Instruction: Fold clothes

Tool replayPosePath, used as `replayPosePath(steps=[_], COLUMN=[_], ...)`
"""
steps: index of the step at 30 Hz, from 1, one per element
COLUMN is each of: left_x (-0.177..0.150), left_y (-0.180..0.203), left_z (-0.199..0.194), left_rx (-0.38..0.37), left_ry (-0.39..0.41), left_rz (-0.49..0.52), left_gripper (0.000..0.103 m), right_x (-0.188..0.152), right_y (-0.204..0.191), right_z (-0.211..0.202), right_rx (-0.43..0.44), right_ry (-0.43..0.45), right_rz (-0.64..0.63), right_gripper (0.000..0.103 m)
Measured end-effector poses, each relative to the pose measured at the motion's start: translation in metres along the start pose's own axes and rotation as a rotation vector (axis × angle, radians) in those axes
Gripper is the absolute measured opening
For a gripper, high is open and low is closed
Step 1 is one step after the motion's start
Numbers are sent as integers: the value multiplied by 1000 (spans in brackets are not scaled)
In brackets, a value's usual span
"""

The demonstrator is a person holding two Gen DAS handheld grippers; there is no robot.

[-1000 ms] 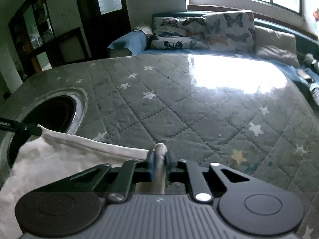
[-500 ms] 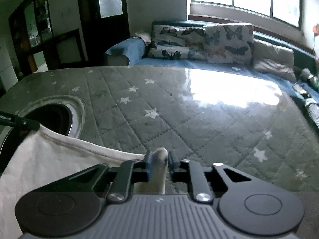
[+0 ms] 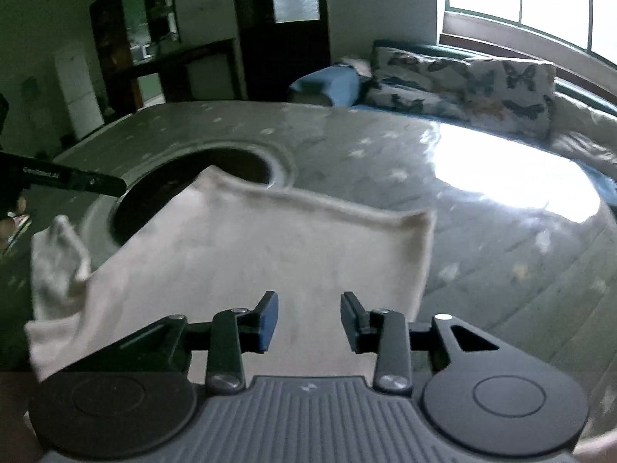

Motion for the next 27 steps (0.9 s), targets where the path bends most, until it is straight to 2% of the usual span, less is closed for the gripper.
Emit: replayPosePath(steps=[3,6,8,15,20,23,27], left_x=[-19,-36,-47,-80,-82,-78,-73], left_y=[-14,-35,-53,-111,-134,-141,-141], left_z=[-24,-43,-54,-82,-80,-74,-67], left_rx=[51,140,188,352,396,386,405], left_ry=[25,52,63,94,107,108,112], left_rz=[-21,-56,-101,-236,-303,-335,-306], left_gripper=[38,40,40,45,50,50,48], right_x=[-13,-23,-28,-41,-43,-41,-41], right_y=[-12,-21,-26,-34,-38,-40,-43], right_z=[-7,-13,-17,-18,-18,-18,-18], right_rx=[5,3,1,-3,-8,-9,-14], right_ry=[2,7,12,4,4,10,10], right_rz=[1,-8,-20,-29,-33,-33,-42], right_gripper=[38,39,46,47,51,52,53])
Point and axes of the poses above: each gripper's, at about its wrist camera, not at the fingertips, and z roughly the way its jaws point, y to its right, x to its top, the point moved 5 cm from there along z, roughly the way its jaws point, and after that the axes turned 7 degrees about -z, right-handed, at the moved point
